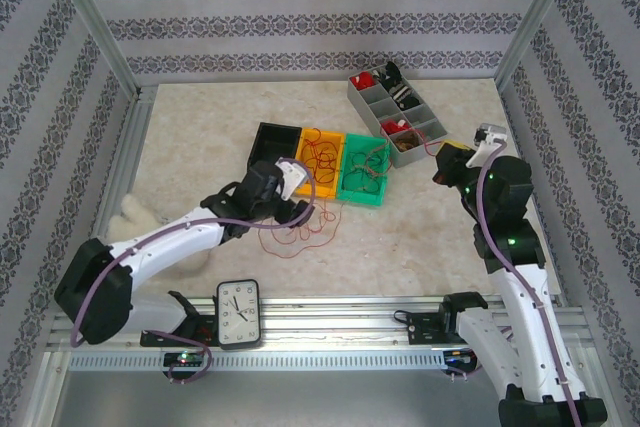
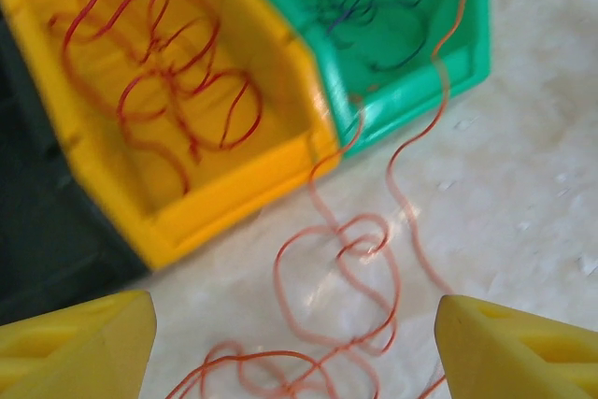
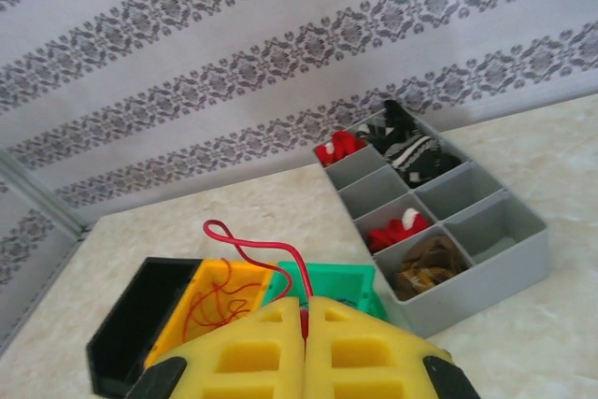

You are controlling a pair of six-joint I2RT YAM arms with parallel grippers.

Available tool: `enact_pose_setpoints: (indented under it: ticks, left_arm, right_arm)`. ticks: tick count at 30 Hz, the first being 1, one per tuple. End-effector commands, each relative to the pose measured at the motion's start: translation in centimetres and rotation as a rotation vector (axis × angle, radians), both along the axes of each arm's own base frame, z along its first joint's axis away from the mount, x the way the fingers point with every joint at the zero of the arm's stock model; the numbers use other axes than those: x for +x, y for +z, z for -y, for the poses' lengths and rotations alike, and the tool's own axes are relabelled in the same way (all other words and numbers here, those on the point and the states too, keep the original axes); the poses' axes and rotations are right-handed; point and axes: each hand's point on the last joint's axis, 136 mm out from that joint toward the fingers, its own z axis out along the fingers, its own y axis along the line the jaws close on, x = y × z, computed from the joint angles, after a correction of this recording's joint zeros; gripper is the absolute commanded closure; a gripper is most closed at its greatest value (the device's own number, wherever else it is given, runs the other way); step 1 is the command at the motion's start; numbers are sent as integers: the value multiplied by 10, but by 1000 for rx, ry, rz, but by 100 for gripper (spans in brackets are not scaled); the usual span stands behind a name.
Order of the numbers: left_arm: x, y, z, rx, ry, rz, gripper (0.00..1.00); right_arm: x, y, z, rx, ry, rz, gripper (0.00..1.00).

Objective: Untangle the cables

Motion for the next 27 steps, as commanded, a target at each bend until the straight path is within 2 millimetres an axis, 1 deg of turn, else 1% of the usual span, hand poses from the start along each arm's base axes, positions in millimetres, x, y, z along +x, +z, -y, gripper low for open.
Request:
enact_pose_setpoints:
  ticks: [1,3,6,8,10,11,14,16,17,18,20,22,24,25,27]
  left_arm:
    - [5,15,49,-65,-142,83,21]
    - [9,10,72,-62,-183,100,22]
    - [11,-1,100,-37,-239,135,22]
    - [15,-8,111,-15,-251,174,22]
    - [25,-12,116,-2,-224,226,23]
    - [33,-12,116,1,-190,260,24]
    - [60,-10,109,15,-55,350,30]
    - [67,-9,108,19,-24,376,34]
    - [68,-9,109,15,-23,379,37]
    - [68,-8,110,5,-19,378,44]
    - [69,-9,109,-7,-3,373,62]
    - [66,-9,109,-12,-15,365,79]
    - [62,-9,105,-17,-12,354,96]
    - [60,-8,100,-17,-3,354,100]
    - [54,-3,86,-23,20,367,100]
  right_arm:
    - [-4,37,-15,75,90,91,100]
    - [-5,43,-20,96,114,93,100]
    - [-8,53,-24,113,143,103,100]
    - [-10,58,-26,118,153,108,100]
    - [-13,64,-28,125,171,114,100]
    - [-14,66,-30,127,181,115,100]
    - [-18,71,-34,130,207,122,100]
    - [-20,72,-34,129,211,127,100]
    - [-21,71,-34,130,211,127,100]
    - [-21,71,-34,131,210,126,100]
    - [-22,70,-34,131,209,124,100]
    - [-21,69,-32,131,201,121,100]
    - [-19,67,-29,131,182,118,100]
    - [-19,67,-27,129,171,118,100]
    - [-16,67,-21,117,136,120,100]
